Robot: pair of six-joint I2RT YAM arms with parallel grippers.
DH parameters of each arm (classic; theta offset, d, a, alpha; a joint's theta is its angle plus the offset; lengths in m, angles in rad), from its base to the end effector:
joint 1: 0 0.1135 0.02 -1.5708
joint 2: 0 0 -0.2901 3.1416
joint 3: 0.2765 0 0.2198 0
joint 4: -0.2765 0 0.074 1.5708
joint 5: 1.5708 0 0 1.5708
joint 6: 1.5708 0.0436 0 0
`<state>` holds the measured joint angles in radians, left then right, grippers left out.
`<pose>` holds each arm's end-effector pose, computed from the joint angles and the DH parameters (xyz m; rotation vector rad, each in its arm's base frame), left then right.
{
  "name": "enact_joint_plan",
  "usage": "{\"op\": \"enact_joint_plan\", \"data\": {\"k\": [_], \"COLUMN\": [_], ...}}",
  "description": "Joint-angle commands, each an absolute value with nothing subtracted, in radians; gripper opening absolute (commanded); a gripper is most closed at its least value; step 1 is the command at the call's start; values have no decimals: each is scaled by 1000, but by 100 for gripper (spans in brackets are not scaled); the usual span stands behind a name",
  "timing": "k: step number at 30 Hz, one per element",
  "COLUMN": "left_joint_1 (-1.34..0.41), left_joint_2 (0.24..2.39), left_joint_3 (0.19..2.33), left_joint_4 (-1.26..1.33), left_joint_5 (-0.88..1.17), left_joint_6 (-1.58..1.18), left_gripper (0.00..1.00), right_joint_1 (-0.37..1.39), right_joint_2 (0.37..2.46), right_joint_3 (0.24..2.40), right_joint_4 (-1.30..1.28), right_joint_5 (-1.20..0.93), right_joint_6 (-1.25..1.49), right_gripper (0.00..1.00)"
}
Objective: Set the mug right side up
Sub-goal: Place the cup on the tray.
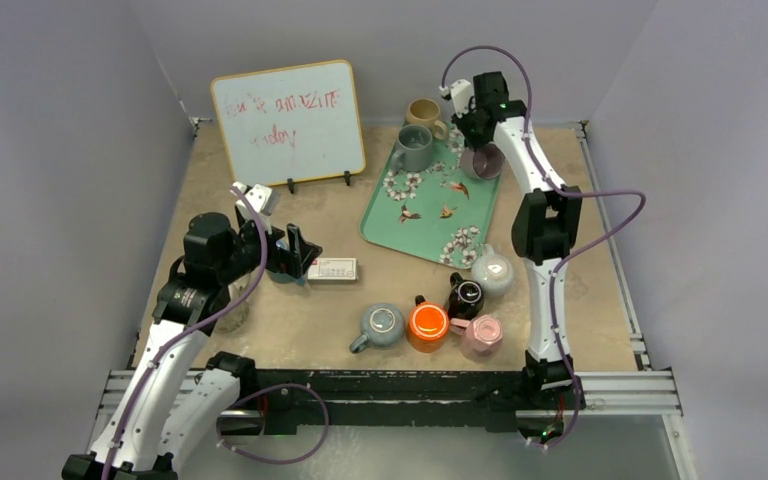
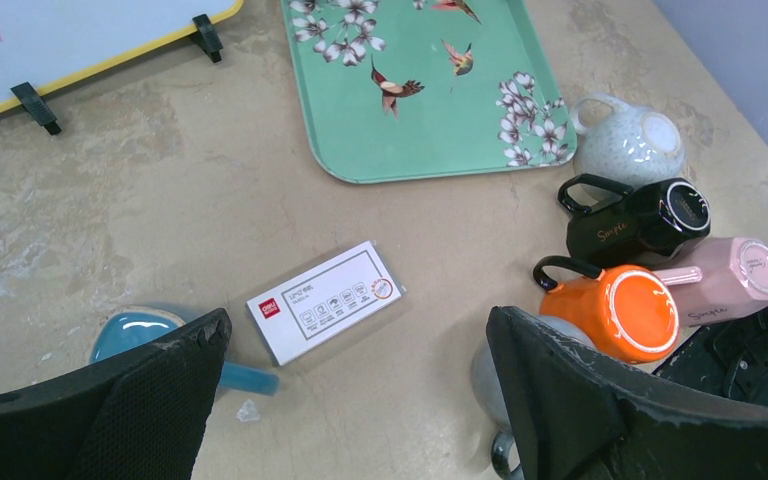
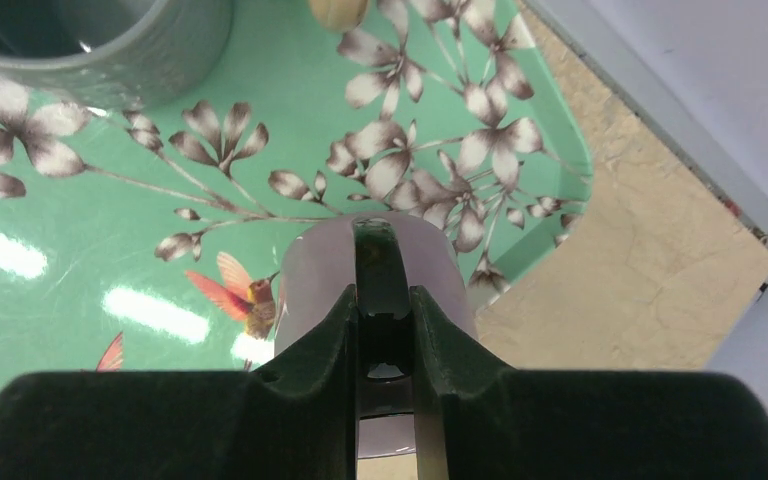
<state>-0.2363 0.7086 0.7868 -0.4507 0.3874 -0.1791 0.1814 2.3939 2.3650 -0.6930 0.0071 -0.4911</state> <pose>0.1054 -0.0423 0.3370 0.3173 1.9441 -0.6497 0.5254 0.0960 0.2869 -0.7549 2.1709 -0.1683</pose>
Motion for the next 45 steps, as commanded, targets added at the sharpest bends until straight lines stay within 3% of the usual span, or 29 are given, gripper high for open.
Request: {"op": "enact_joint_plan", "data": {"k": [1, 8, 14, 21, 29, 34, 45], "left_joint_1": [-235, -235, -235, -235, -235, -235, -235], "left_joint_2": [699, 695, 693, 699, 700, 696, 689], "left_joint_3": [772, 769, 767, 764, 762, 760, 759], "left_joint_4": [-434, -433, -434, -431, -429, -431, -422], "left_joint_5": [400, 403, 405, 413, 418, 419, 421], "left_joint_6": [-162, -158, -152, -144, -138, -133, -136], "left_gripper": [99, 99, 99, 99, 99, 99, 99], "right_joint_1": [179, 180, 179, 175, 174, 173, 172], "right_joint_2": [2345, 2427, 2474, 2525, 2439, 2303, 1984], "right_joint_3": [2344, 2378, 2380, 2454, 2455, 2321, 1805], "right_joint_4": [-742, -684, -514, -428, -391, -393, -356], "right_joint_5": [14, 53, 47, 3, -41, -48, 23], "right_joint_6": [-488, -468, -461, -441, -391, -335, -205], "right_gripper": [0, 9, 33, 50, 71, 80, 82]}}
